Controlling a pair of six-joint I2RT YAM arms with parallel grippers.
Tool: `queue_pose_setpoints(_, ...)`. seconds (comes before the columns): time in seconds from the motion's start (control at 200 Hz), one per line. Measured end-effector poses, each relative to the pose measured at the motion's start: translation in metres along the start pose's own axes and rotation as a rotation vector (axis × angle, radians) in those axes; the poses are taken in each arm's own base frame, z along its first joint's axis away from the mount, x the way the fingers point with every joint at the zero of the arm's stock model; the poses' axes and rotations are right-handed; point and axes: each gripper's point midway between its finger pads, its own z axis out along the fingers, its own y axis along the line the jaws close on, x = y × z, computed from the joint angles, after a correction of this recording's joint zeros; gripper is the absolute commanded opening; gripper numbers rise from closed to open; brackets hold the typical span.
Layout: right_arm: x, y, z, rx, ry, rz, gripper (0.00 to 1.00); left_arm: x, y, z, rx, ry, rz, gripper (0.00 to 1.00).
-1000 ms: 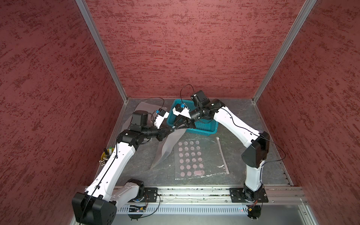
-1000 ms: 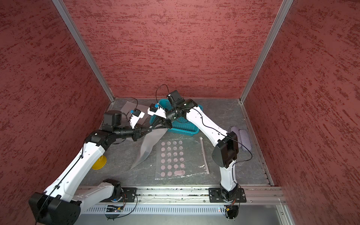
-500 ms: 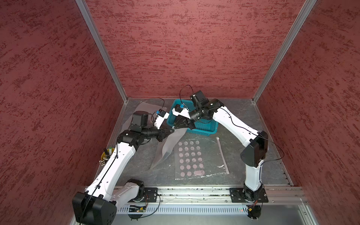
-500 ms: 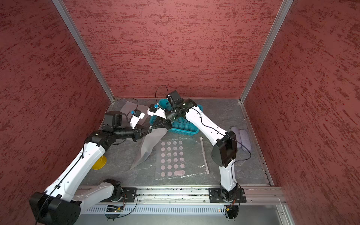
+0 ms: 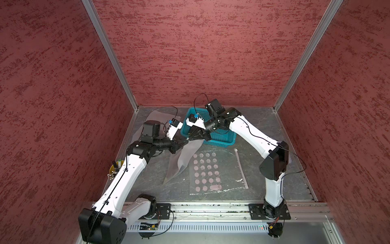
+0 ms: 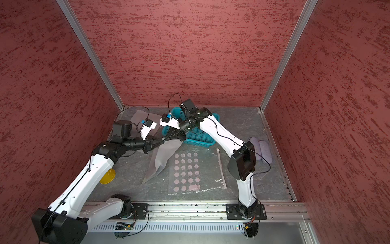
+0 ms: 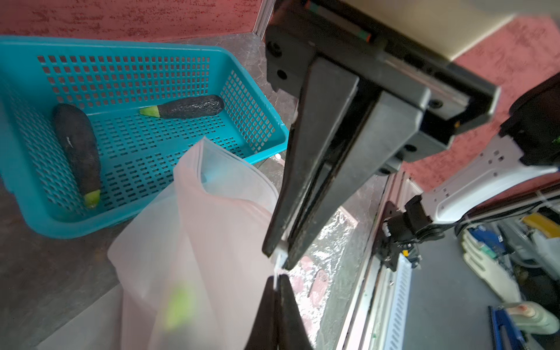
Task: Place the eggplant in a zip-top bag and seal the zipper
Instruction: Zip the zipper on the zipper food storage bag.
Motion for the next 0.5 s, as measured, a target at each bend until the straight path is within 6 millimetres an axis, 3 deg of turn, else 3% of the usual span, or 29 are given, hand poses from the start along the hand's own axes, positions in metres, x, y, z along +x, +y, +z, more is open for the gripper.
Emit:
queue_pose_setpoints(0.281,0.001,-0.004,0.001,0.008,0.007,0.003,0.07,-0.001,0.003,-0.001,-0.022,-0.003,0.002,0.00)
queue_pose_setpoints(0.501,-0.001,-0.003,0.004,0.004,0.003,-0.008,0.07,-0.002,0.007,-0.014,-0.072,-0.057,0.013,0.00)
